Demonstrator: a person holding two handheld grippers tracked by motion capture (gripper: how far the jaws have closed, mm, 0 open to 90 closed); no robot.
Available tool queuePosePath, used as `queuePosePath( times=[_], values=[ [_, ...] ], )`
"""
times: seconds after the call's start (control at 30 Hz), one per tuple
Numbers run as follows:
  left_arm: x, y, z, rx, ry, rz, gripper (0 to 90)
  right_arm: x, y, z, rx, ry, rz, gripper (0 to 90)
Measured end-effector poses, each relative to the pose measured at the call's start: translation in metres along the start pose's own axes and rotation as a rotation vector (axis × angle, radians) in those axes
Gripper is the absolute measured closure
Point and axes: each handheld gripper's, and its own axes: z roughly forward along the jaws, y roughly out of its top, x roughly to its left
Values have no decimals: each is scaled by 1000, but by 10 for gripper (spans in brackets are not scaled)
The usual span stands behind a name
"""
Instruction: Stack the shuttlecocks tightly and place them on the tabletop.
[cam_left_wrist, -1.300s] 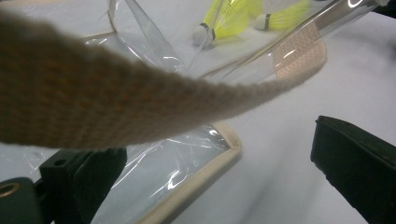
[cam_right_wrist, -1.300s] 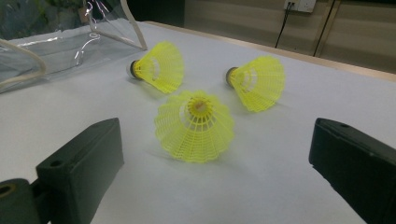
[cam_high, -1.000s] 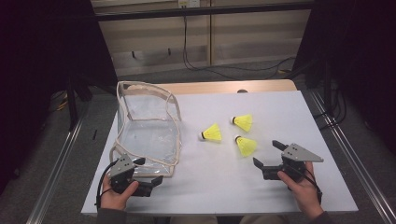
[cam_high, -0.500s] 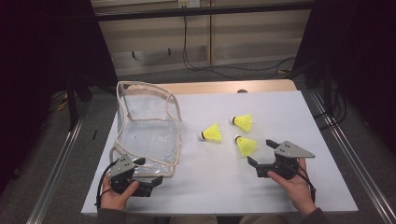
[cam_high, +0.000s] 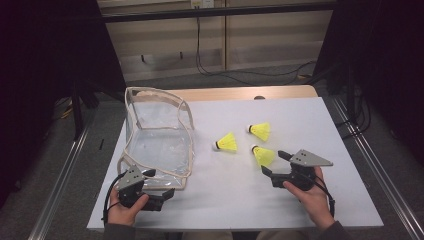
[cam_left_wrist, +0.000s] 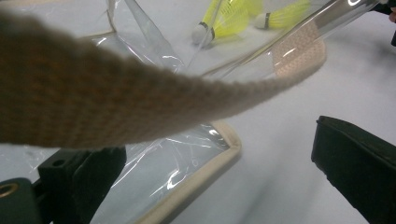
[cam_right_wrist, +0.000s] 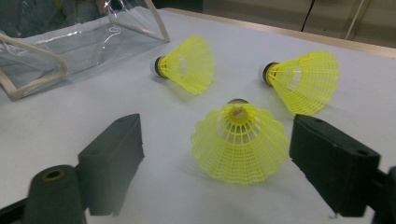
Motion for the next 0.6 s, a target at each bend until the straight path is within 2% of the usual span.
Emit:
queuePosePath(
  times=[0.27,0.6],
  values=[
    [0,0,0,0,1,0,32,1,1,5,23,14,6,246],
    [0,0,1,-1,-1,-3,32,2,0,15,72,18,11,395]
  ],
)
